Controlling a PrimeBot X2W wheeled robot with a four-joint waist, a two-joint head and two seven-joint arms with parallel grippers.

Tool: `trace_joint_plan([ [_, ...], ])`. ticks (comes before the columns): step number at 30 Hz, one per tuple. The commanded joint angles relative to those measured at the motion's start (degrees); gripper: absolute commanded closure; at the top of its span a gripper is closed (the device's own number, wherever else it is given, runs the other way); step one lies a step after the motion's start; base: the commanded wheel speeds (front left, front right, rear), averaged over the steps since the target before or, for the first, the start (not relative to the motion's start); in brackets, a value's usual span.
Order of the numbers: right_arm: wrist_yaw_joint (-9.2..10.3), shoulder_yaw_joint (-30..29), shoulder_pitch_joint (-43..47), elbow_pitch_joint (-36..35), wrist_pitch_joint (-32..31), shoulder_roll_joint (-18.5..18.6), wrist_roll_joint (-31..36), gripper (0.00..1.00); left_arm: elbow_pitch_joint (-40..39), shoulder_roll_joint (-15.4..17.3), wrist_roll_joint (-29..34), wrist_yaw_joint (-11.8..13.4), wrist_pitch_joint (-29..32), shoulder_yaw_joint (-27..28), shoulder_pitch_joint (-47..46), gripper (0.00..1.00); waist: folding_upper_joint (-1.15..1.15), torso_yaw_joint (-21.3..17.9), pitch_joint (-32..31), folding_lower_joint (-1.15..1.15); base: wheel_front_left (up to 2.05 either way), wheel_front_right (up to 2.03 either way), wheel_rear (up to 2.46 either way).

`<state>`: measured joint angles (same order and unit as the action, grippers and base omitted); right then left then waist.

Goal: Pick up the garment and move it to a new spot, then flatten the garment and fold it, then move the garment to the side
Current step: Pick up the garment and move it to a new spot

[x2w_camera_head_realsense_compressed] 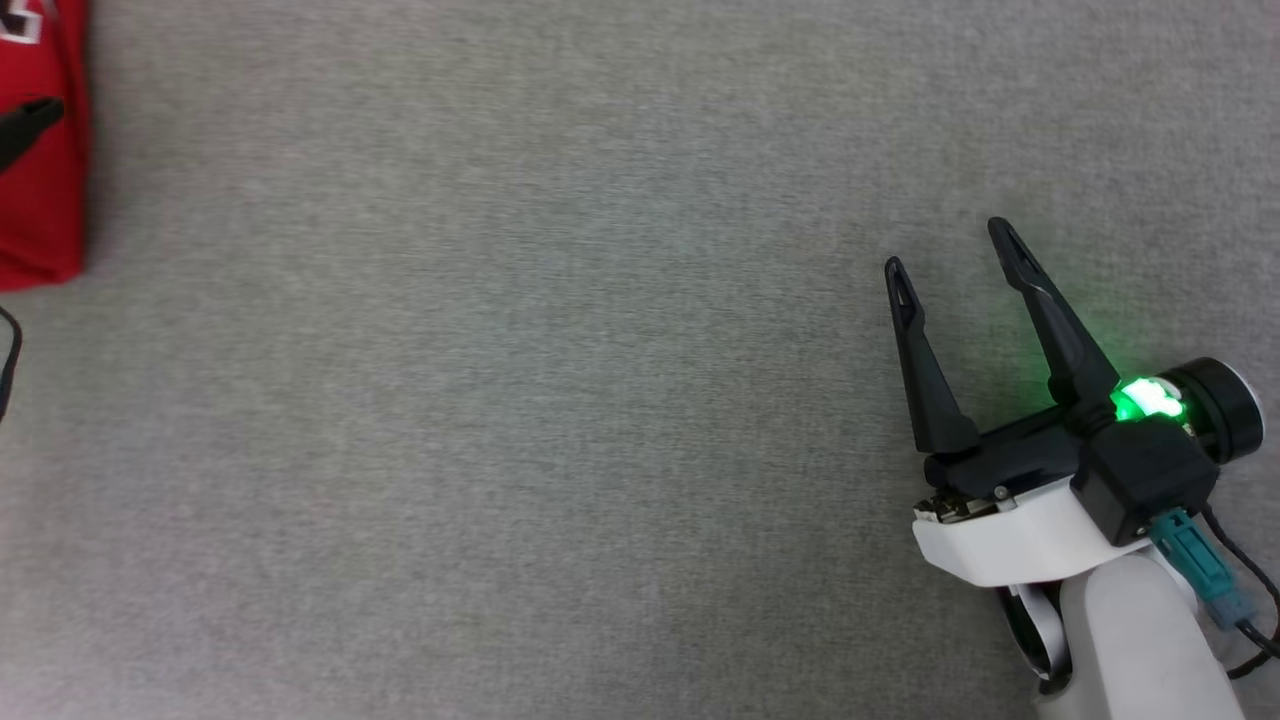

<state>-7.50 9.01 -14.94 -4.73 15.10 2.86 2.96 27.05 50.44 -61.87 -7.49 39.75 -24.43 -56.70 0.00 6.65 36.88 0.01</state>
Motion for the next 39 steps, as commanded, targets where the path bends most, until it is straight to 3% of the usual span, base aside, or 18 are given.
trace_joint_plan([
  [1,0.02,0.04,-0.31,0.12,0.10,0.03,-0.21,0.00,0.62,0.33,0.23,0.04,0.16,-0.59,-0.60,0.00,0.00,-1.07,1.06,-0.01,0.00,0.00,0.00],
  [6,0.02,0.05,-0.74,0.04,0.08,0.06,-0.73,0.00,5.08,-0.24,-0.03,0.04,0.89,-3.47,-0.45,0.00,0.00,-2.06,1.49,-0.01,0.00,0.00,0.00],
  [7,0.02,-0.05,-0.71,0.00,0.08,0.06,-0.81,0.00,5.92,-0.65,-0.29,0.04,1.00,-3.91,-0.25,0.25,0.00,-2.09,1.45,-0.01,0.00,0.00,0.00],
  [8,0.02,-0.12,-0.62,-0.03,0.08,0.06,-0.81,0.00,6.39,-0.84,-0.53,0.04,1.08,-4.46,-0.05,0.74,0.00,-2.06,1.40,-0.01,0.00,0.00,0.00],
  [9,0.02,-0.15,-0.50,-0.03,0.08,0.06,-0.60,0.00,6.80,-1.09,-1.00,0.04,1.26,-4.97,0.23,1.00,0.00,-1.98,1.34,-0.01,0.00,0.00,0.00],
  [18,0.02,0.54,0.78,1.54,0.11,0.04,0.41,0.00,2.47,-0.48,-2.99,0.03,-7.61,-9.58,-0.05,1.00,0.00,-0.91,-4.44,-0.01,0.00,0.00,0.00],
  [28,0.02,1.20,2.92,3.80,0.11,0.03,-1.92,0.00,-7.72,1.26,-1.19,0.03,-19.12,-19.87,1.55,1.00,0.00,-2.79,-14.72,-0.01,0.00,0.00,0.00],
  [33,0.02,0.30,4.12,4.12,0.11,0.03,-3.04,0.00,-13.19,0.10,0.14,0.03,-24.34,-25.44,2.12,1.00,0.00,-4.64,-18.69,-0.01,0.00,0.00,0.00],
  [39,0.02,-0.63,5.37,4.50,0.11,0.02,-3.74,0.00,-17.58,-4.96,1.72,0.03,-29.00,-32.29,4.18,1.00,0.00,-7.10,-22.22,-0.01,0.00,0.00,0.00],
])
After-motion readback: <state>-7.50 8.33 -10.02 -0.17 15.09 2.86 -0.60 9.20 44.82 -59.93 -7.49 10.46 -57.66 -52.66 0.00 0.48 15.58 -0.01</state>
